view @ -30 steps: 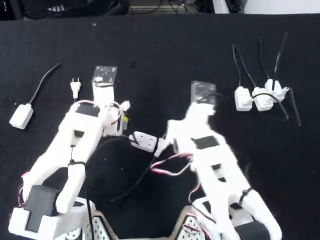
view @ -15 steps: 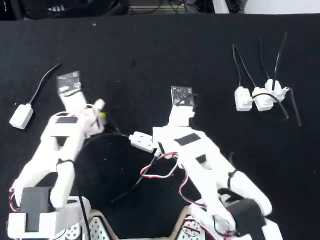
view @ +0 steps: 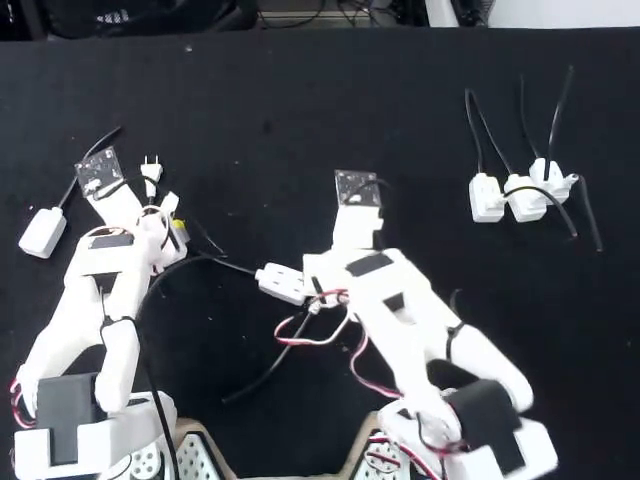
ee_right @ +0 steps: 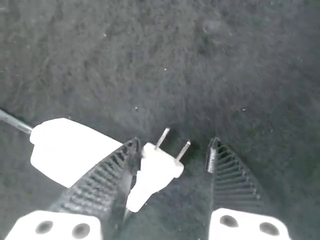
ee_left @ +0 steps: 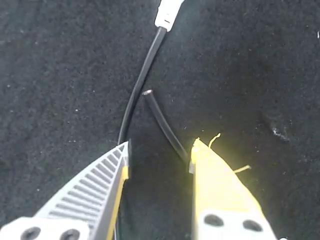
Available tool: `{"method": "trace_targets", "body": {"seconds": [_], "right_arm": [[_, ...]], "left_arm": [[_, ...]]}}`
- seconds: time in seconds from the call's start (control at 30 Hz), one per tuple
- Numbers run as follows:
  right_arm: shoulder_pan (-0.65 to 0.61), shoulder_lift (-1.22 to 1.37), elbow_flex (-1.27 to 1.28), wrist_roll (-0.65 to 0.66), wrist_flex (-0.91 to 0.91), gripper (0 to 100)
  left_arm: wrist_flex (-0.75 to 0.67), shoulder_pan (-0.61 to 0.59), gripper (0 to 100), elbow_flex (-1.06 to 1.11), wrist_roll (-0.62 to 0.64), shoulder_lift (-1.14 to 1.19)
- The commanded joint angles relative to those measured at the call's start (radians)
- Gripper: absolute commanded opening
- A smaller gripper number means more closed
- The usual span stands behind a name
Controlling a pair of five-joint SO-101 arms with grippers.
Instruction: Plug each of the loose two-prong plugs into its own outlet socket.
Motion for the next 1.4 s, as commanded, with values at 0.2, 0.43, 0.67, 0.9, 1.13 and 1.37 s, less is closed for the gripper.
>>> {"method": "trace_targets", "body": {"seconds": [0.2,0.43,0.67,0.9,1.13,1.37], "right_arm": [[-0.025,0.199,-0.237,-0.005,0.187,20.0],[0.051,0.182,-0.285,0.167,0.230,1.7],[0.075,0.004,-0.269,0.239,0.230,1.0],[0.241,-0.127,-0.444,0.640,0.232,1.0],[0.278,-0.127,-0.788,1.109,0.471,1.1],[0.216,-0.127,-0.765,1.504,0.736,1.1]], "left_arm": [[-0.017,-0.013,20,-0.018,0.017,-0.058],[-0.017,-0.013,20,-0.019,0.017,-0.058],[-0.017,-0.013,20,-0.019,0.017,-0.058],[-0.017,-0.013,20,-0.013,0.017,-0.058],[-0.017,-0.013,20,-0.012,0.017,-0.058],[-0.015,-0.013,20,-0.012,0.017,-0.058]]}}
